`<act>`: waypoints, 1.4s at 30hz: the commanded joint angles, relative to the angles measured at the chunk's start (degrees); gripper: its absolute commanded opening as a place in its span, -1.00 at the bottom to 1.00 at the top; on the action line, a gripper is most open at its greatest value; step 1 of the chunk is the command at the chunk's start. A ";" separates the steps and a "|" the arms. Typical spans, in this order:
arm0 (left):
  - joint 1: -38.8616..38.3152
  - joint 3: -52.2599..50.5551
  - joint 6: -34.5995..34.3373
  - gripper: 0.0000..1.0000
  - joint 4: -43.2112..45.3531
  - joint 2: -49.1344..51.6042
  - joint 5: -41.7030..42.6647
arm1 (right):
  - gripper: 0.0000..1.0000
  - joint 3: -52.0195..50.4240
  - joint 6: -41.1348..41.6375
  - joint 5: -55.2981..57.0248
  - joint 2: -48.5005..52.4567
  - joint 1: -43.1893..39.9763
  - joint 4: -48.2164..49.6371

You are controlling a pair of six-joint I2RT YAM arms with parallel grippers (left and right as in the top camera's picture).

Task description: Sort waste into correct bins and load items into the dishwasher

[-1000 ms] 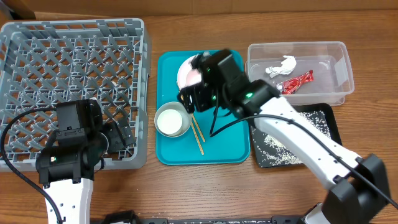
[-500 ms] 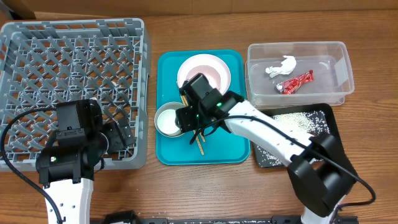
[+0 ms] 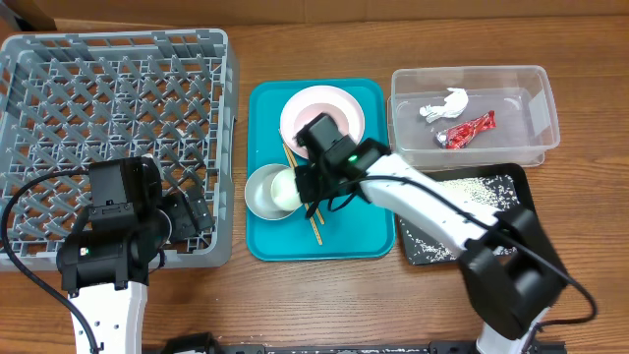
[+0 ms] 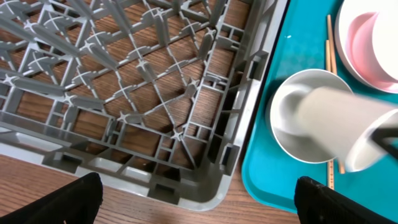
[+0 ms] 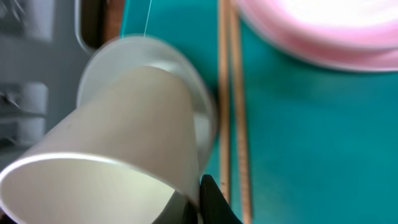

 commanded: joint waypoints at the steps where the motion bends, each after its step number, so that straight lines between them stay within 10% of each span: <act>1: 0.31 1.16 -1.16 1.00 1.20 0.20 5.01 | -0.92 3.80 0.26 -0.17 -9.33 -4.46 -1.84; 15: -13.79 1.11 1.86 1.00 24.35 9.09 35.67 | -0.92 3.76 -13.03 -41.48 -15.87 -28.98 -13.88; 23: -20.96 1.11 3.32 0.99 46.64 17.29 56.39 | -0.92 3.76 -16.94 -56.65 -15.87 -29.92 -16.37; 42: -21.09 1.11 0.72 0.95 63.89 18.51 76.06 | -0.92 3.76 -16.98 -65.57 -15.87 -29.90 -17.09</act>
